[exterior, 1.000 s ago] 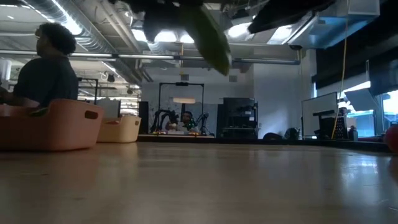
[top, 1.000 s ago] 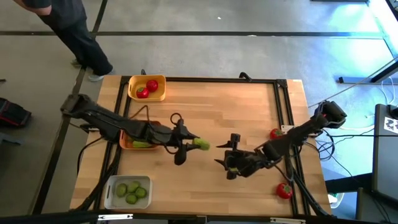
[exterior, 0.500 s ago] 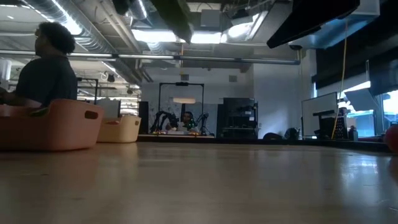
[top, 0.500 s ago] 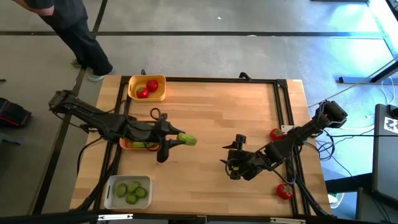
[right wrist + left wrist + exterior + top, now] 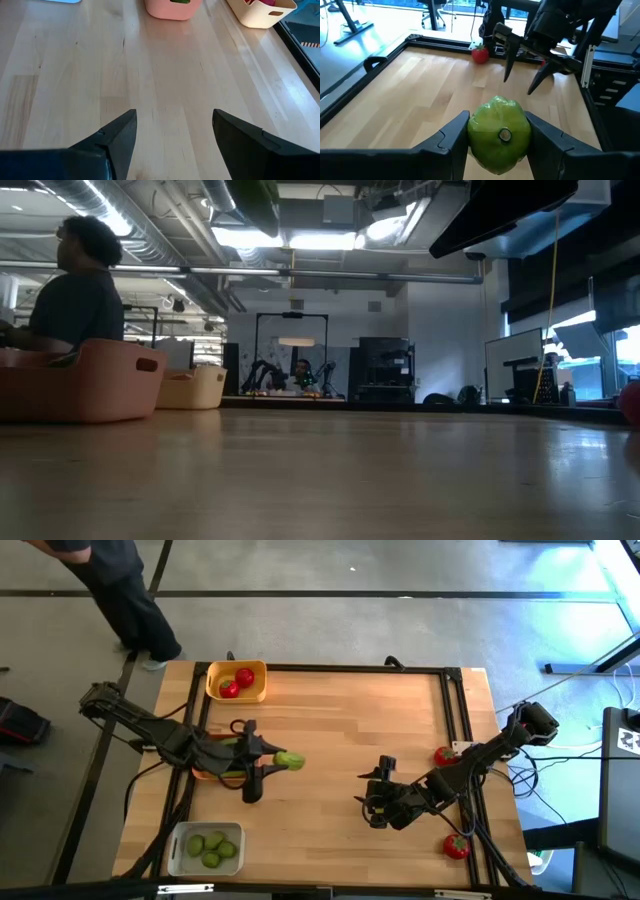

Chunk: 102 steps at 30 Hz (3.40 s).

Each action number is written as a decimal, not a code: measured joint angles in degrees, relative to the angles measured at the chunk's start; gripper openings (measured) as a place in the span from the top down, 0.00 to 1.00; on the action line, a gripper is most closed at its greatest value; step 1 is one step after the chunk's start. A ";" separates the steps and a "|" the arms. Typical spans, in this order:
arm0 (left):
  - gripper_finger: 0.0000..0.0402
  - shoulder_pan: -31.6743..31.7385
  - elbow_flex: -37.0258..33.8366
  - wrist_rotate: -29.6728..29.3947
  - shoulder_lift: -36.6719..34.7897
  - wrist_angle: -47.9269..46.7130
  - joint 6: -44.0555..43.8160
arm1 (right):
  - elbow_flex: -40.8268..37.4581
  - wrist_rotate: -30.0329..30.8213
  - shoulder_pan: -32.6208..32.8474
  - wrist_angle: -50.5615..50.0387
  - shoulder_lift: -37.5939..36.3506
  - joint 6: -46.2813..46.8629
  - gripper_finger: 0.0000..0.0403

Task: Sort produce into baskets
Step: Put the cucumber into the orange bin, then put the tomato into the yellow bin

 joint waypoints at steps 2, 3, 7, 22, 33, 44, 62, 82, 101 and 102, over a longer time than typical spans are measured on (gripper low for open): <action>0.62 -0.36 0.00 -0.14 -0.13 -0.73 -0.08 | 0.00 -0.02 0.00 -0.02 0.00 0.00 0.38; 0.62 -0.43 0.04 -0.12 -0.13 -1.76 -0.33 | 0.00 -0.02 0.00 -0.03 0.00 0.00 0.38; 0.62 -0.42 0.04 -0.11 -0.13 -8.68 -4.58 | 0.00 -0.02 0.00 -0.05 0.00 0.00 0.38; 0.62 -1.79 8.39 5.31 -0.37 -39.25 -19.21 | 0.00 0.11 0.00 -0.10 0.02 -0.02 0.38; 0.60 -1.75 10.29 9.63 -0.39 -55.48 -29.55 | 0.00 0.15 0.00 -0.12 0.02 -0.02 0.38; 0.58 -0.49 4.24 13.36 -0.20 -59.46 -40.38 | 0.00 0.15 0.00 -0.53 0.04 -0.02 0.38; 0.58 4.56 -3.25 18.83 4.18 -59.72 -37.26 | -0.02 0.17 0.00 -1.32 0.04 -0.09 0.38; 0.31 6.21 -4.98 19.57 4.18 -59.63 -34.75 | -0.02 0.15 0.00 -1.50 0.04 0.02 0.38; 0.31 6.03 2.69 18.72 3.89 -50.86 -25.76 | -0.02 -0.02 -0.01 1.41 0.04 -0.11 0.38; 0.31 6.03 2.69 18.70 3.89 -48.62 -24.39 | -0.02 -0.02 -0.02 1.40 0.04 -0.11 0.38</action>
